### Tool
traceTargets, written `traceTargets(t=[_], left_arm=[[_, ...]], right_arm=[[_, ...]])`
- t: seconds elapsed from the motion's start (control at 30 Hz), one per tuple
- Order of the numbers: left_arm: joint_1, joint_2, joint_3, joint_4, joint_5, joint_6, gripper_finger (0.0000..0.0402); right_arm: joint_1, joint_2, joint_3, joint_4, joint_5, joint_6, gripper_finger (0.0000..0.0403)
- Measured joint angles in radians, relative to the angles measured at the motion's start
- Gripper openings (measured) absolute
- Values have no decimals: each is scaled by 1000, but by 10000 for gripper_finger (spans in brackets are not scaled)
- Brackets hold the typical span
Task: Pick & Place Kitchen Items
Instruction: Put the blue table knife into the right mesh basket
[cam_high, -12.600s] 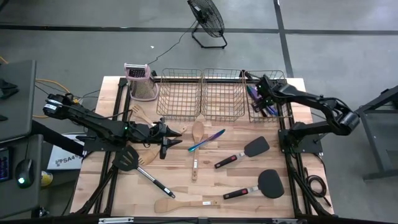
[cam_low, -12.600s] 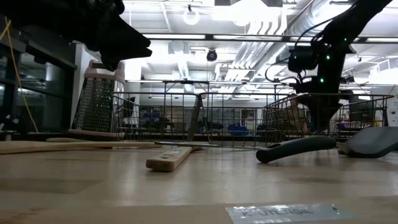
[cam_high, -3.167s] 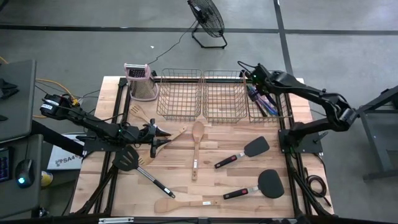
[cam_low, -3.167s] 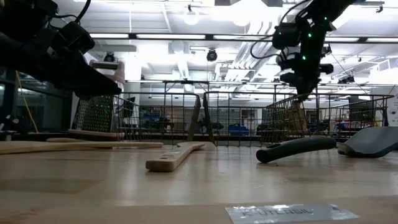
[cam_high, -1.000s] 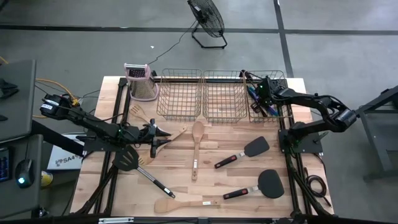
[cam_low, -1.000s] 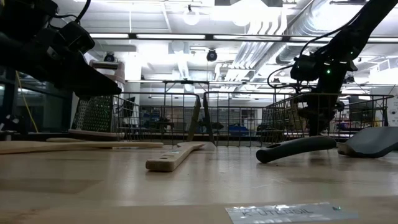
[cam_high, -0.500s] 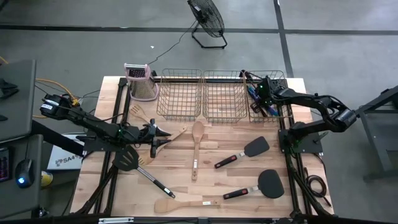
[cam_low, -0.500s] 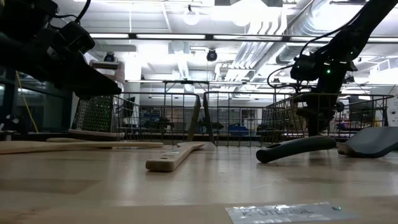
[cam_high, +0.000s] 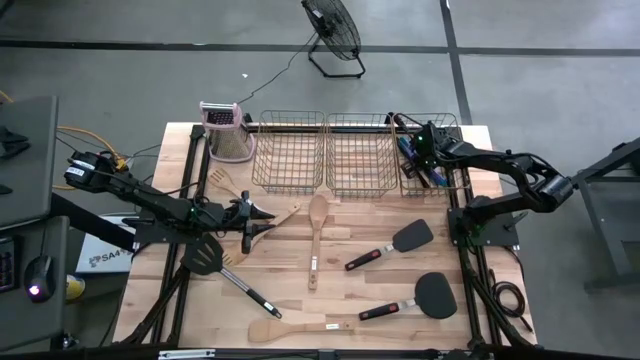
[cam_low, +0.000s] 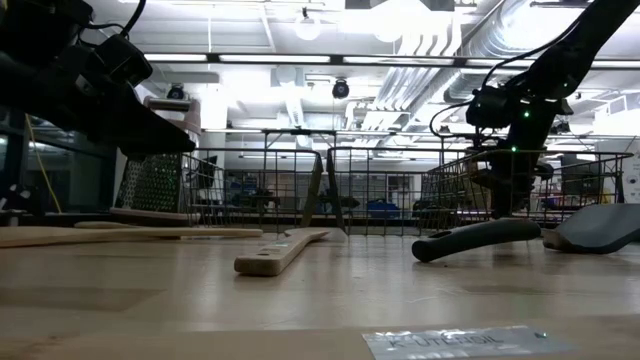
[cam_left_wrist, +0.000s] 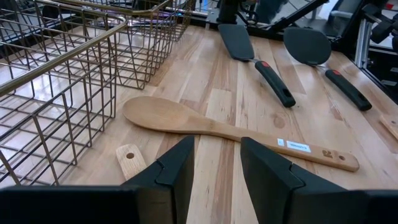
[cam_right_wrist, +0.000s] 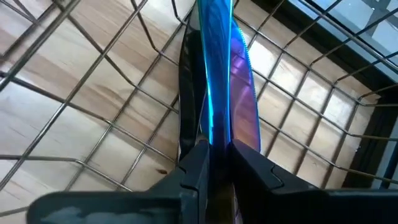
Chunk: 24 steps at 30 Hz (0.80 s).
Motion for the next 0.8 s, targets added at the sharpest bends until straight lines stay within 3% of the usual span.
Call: traceTargets(t=[0.8], left_arm=[[0, 0, 0, 0, 0, 0, 129]], right_arm=[[0, 0, 0, 5, 23, 9, 56]])
